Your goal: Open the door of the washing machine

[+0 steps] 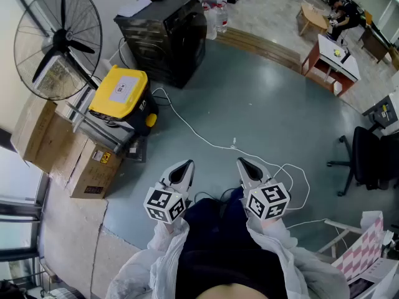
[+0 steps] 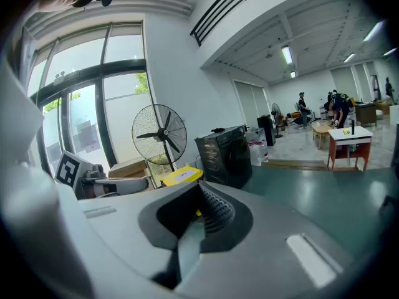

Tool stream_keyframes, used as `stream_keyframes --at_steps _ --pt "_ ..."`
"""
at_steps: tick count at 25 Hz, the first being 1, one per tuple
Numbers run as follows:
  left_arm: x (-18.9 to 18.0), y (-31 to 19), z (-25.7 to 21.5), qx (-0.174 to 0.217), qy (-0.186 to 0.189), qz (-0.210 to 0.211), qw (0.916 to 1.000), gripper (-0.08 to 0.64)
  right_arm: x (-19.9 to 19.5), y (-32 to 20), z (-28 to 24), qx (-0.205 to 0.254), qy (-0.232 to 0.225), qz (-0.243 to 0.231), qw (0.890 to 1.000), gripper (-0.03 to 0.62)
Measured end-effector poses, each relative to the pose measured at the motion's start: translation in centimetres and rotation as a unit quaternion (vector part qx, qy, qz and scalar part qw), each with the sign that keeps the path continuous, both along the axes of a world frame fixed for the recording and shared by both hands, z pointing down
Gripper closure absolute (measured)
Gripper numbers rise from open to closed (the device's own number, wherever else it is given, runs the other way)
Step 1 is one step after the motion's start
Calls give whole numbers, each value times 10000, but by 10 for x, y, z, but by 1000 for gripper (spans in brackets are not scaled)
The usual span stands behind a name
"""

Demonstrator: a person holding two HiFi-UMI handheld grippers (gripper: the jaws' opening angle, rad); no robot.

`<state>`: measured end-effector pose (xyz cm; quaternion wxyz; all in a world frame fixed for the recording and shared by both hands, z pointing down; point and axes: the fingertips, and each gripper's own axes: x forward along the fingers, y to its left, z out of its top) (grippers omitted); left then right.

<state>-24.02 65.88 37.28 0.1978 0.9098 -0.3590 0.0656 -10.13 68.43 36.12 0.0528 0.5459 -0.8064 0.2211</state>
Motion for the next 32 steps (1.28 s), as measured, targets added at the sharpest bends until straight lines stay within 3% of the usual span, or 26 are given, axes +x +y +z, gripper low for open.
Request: stream_keyframes --at_steps 10,15,18,32 --pt "-17 12 -7 126 88 6 9999 560 -23 6 -2 76 158 47 9998 581" --pt "-30 10 -4 184 159 -220 9995 558 -36 8 9 -127 211 18 9997 581" --pt "-27 12 -1 60 247 -161 9995 391 -37 6 14 -229 221 2 9995 581" --pt "-21 -50 12 -79 235 -361 9990 351 -35 -61 20 -311 143 -260 9991 581"
